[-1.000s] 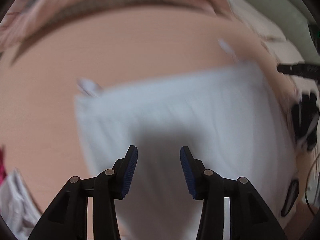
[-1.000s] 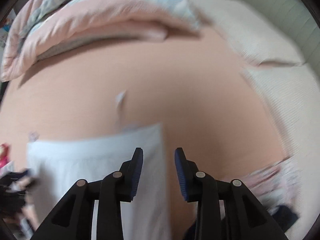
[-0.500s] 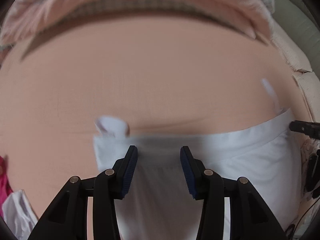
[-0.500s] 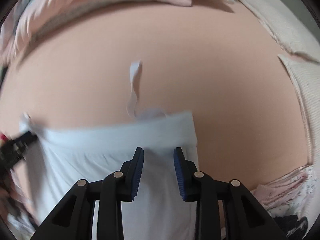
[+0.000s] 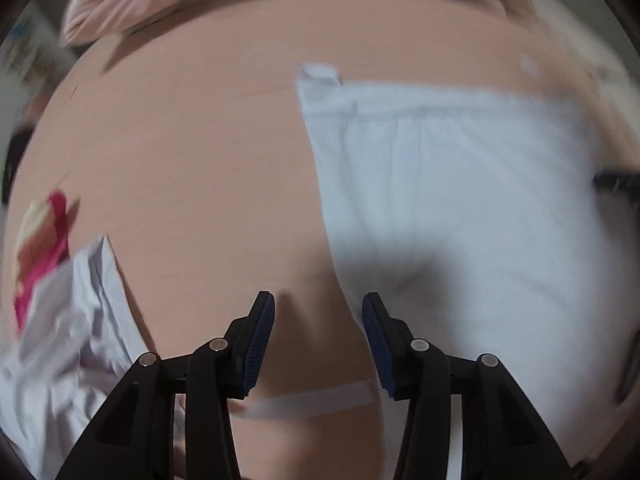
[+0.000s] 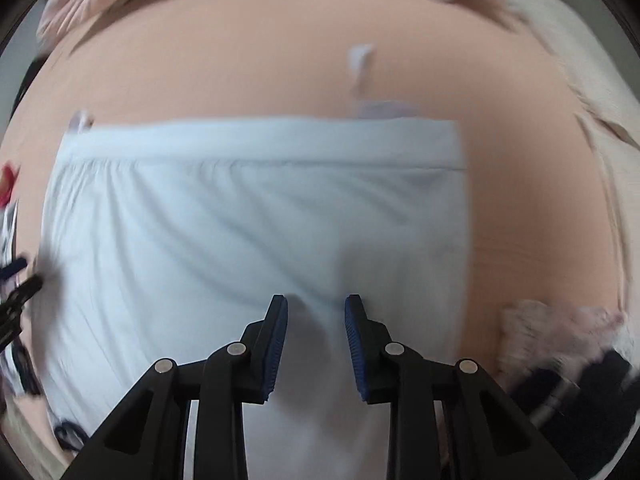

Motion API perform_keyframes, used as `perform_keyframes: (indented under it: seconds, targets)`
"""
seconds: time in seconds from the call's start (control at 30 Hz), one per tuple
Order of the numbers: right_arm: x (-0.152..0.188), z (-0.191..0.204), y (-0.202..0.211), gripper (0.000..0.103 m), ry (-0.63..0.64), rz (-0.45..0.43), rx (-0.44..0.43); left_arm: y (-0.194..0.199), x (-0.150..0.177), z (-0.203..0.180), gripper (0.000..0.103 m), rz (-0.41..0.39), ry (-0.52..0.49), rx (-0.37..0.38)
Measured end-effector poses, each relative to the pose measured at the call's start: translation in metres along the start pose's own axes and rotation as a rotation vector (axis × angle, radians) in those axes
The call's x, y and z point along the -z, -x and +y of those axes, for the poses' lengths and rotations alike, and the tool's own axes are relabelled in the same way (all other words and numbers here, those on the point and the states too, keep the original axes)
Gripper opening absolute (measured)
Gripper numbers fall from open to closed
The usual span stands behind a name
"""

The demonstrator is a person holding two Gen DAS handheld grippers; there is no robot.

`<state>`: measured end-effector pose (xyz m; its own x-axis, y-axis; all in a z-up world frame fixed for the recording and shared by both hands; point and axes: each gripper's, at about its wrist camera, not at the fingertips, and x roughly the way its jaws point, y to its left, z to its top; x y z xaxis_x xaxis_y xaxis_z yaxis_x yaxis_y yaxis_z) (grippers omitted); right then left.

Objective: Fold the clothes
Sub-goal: 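Release the waistband with both grippers and smooth the skirt flat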

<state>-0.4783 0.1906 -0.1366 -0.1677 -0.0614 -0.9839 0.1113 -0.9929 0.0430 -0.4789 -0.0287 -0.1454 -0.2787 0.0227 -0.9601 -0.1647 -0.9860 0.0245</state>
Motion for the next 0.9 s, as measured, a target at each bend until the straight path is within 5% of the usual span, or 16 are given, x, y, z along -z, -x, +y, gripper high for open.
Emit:
perform_keyframes:
  seconds: [0.07, 0.17, 0.23, 0.3, 0.4, 0.57, 0.67, 0.77, 0.83, 0.9]
  targets:
    - [0.007, 0.013, 0.007, 0.030, 0.029, -0.004, -0.057, 0.002, 0.001, -0.026, 0.043, -0.018, -0.078, 0.050]
    - [0.028, 0.048, -0.004, 0.030, 0.153, 0.090, -0.101, -0.016, 0.013, -0.046, 0.043, 0.039, -0.226, -0.011]
    - [0.043, 0.057, -0.016, 0.028, 0.196, 0.155, -0.066, -0.030, 0.022, -0.034, 0.044, 0.091, -0.214, -0.081]
    - [0.044, 0.034, -0.011, 0.027, 0.114, 0.147, -0.024, -0.021, 0.023, -0.008, 0.044, 0.100, -0.087, -0.074]
    - [0.046, 0.016, 0.006, 0.029, 0.058, 0.126, -0.001, 0.005, 0.032, 0.014, 0.043, 0.074, 0.032, 0.000]
    - [0.072, 0.055, 0.029, 0.030, 0.182, 0.109, -0.155, 0.008, 0.050, -0.015, 0.043, 0.009, -0.029, 0.162]
    - [0.087, 0.070, 0.006, 0.030, 0.161, 0.159, -0.161, 0.018, 0.147, 0.038, 0.045, 0.082, -0.112, 0.066]
    - [0.093, 0.056, 0.001, 0.027, 0.128, 0.153, -0.146, 0.025, 0.164, 0.067, 0.048, 0.081, -0.044, 0.061]
    - [0.093, 0.039, 0.008, 0.027, 0.115, 0.161, -0.054, 0.033, 0.170, 0.089, 0.048, 0.101, 0.021, 0.044]
    - [0.091, 0.027, 0.015, 0.027, 0.091, 0.163, -0.021, 0.046, 0.165, 0.103, 0.048, 0.044, 0.098, 0.043]
